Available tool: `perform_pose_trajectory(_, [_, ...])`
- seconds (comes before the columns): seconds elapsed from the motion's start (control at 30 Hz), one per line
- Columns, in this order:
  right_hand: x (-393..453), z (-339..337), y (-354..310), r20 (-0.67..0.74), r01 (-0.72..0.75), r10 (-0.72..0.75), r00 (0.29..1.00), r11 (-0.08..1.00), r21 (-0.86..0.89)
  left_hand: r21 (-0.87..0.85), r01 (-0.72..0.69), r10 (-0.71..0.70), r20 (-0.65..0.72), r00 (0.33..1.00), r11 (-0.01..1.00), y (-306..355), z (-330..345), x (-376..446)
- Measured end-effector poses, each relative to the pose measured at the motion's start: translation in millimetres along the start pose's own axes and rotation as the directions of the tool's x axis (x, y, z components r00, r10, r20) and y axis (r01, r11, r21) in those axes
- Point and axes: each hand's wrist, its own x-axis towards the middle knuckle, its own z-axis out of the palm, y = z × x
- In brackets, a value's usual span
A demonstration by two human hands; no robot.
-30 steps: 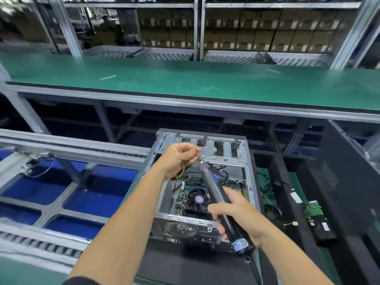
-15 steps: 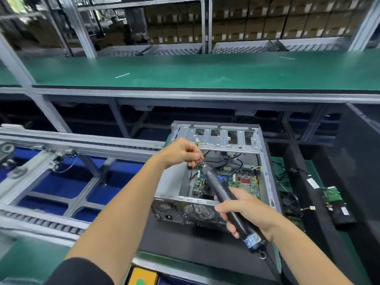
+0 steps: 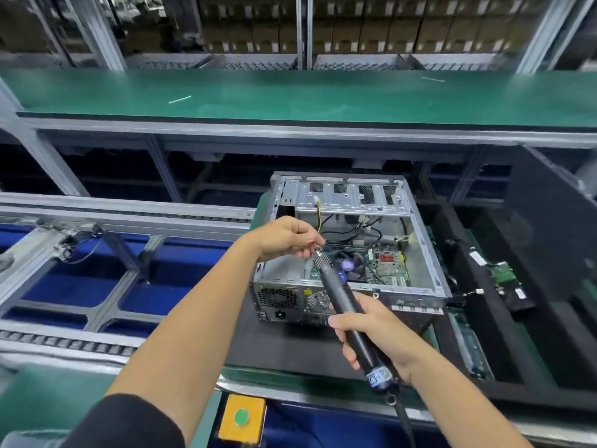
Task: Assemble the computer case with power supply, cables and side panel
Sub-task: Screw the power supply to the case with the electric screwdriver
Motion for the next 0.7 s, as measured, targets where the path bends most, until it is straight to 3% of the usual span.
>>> perform_pose_trajectory(0.07, [2.8,14.3,6.8,-0.021,-0.002,0.002,1.000,0.999,0.037,0.020,-0.040,0.041,-0.070,0.997,0.999,-4.4,-4.3,-4.9])
perform_pose_trajectory(0.1, [3.7,20.5,10.5,-0.024,-0.003,0.004,1.000,0.999,0.046,0.027,-0.068,0.071,-0.168,0.983,0.997,-6.6,-7.4,-6.0])
perform_pose_trajectory(0.13, [4.0,25.7,14.1,-0.023,-0.004,0.005,1.000,0.999,0.048,0.042,-0.096,0.104,-0.304,0.947,0.994,-8.9,-10.4,-6.2])
perform_pose_trajectory(0.2, [3.0,33.0,22.0,-0.028,-0.010,0.011,1.000,0.999,0.048,0.144,-0.116,0.178,-0.564,0.807,0.983,-14.2,-15.6,-3.8])
perform_pose_trajectory(0.23, [1.4,35.5,26.1,-0.028,-0.014,0.015,1.000,0.999,0.049,0.220,-0.091,0.212,-0.624,0.752,0.971,-16.9,-17.3,-1.5])
perform_pose_trajectory(0.3, [-2.9,39.5,33.2,-0.016,-0.015,0.016,1.000,0.998,0.057,0.378,-0.003,0.251,-0.609,0.752,0.926,-21.0,-17.9,3.3])
perform_pose_trajectory(0.5, [-20.4,48.3,58.9,-0.041,-0.055,0.055,0.998,0.998,0.001,0.717,0.177,0.196,-0.405,0.893,0.675,-34.3,-3.1,16.7])
perform_pose_trajectory(0.57, [-26.7,52.1,66.5,-0.036,-0.038,0.038,0.999,0.999,0.001,0.783,0.184,0.201,-0.366,0.909,0.594,-37.4,0.0,18.9])
perform_pose_trajectory(0.7, [-31.2,61.5,80.2,-0.047,-0.003,0.003,0.999,1.000,-0.005,0.798,0.192,0.199,-0.362,0.911,0.572,-36.9,2.2,23.1])
